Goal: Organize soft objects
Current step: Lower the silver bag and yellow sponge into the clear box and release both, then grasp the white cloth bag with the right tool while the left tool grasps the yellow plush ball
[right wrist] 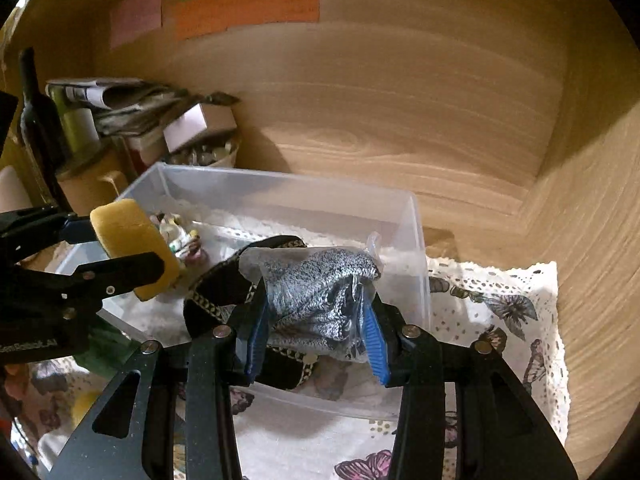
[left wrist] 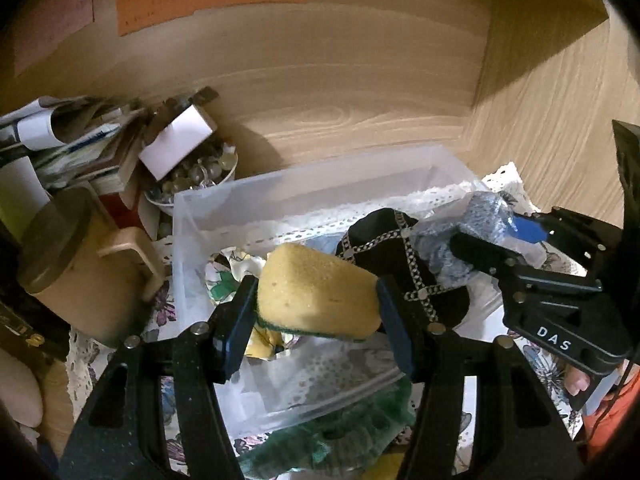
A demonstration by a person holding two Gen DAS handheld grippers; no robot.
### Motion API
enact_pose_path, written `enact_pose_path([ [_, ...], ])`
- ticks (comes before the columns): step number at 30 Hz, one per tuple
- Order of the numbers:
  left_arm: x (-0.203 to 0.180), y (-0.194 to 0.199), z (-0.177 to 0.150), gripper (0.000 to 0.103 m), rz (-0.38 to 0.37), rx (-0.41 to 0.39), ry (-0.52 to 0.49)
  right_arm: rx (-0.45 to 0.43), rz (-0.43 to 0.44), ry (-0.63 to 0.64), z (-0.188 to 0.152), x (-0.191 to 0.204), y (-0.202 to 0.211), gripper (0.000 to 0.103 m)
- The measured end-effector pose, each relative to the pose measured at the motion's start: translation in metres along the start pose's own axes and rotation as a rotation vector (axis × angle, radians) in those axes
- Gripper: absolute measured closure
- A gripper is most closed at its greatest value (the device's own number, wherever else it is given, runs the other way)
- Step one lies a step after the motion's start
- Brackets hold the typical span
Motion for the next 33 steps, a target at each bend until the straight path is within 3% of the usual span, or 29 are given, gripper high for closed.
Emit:
enact_pose_path([
  [3, 0.001, 0.003, -0.001, 0.038, 0.002, -0.009, 0.008, 0.001, -0.027, 0.000, 0.000, 0.000, 0.001, 0.058],
  [5, 0.003, 0.009, -0.002, 0.033, 0.006, -0.023, 0.015, -0.002, -0.039, 0.002, 0.000, -0.001, 0.003, 0.044],
  [7, 0.005, 0.015, -0.002, 0.026, 0.012, -0.042, 0.022, -0.017, -0.047, 0.006, 0.001, 0.000, 0.006, 0.037],
  [11, 0.012, 0.034, -0.003, 0.016, 0.027, -0.086, 0.032, -0.052, -0.064, 0.028, 0.003, 0.005, 0.021, 0.034],
  [13, 0.017, 0.046, -0.005, 0.007, 0.032, -0.119, 0.042, -0.080, -0.063, 0.037, 0.004, 0.009, 0.033, 0.023],
  [15, 0.021, 0.059, -0.010, 0.001, 0.048, -0.146, 0.055, -0.114, -0.060, 0.050, 0.003, 0.015, 0.047, 0.021],
  [24, 0.038, 0.091, -0.046, 0.001, 0.051, -0.138, 0.086, -0.195, 0.037, 0.081, -0.014, 0.051, 0.090, 0.015],
  [33, 0.042, 0.096, -0.103, 0.000, 0.078, -0.073, 0.096, -0.114, 0.165, 0.063, -0.059, 0.089, 0.086, 0.015],
])
Point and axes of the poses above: each gripper's, at about its wrist camera, not at the fingertips, and y roughly against the way its jaws point, x to its left, z to its top, the point moved 1 cm from there along -y, roughly the way its jaws point, and after that the axes turned 14 degrees about z, right-handed, at the moved point
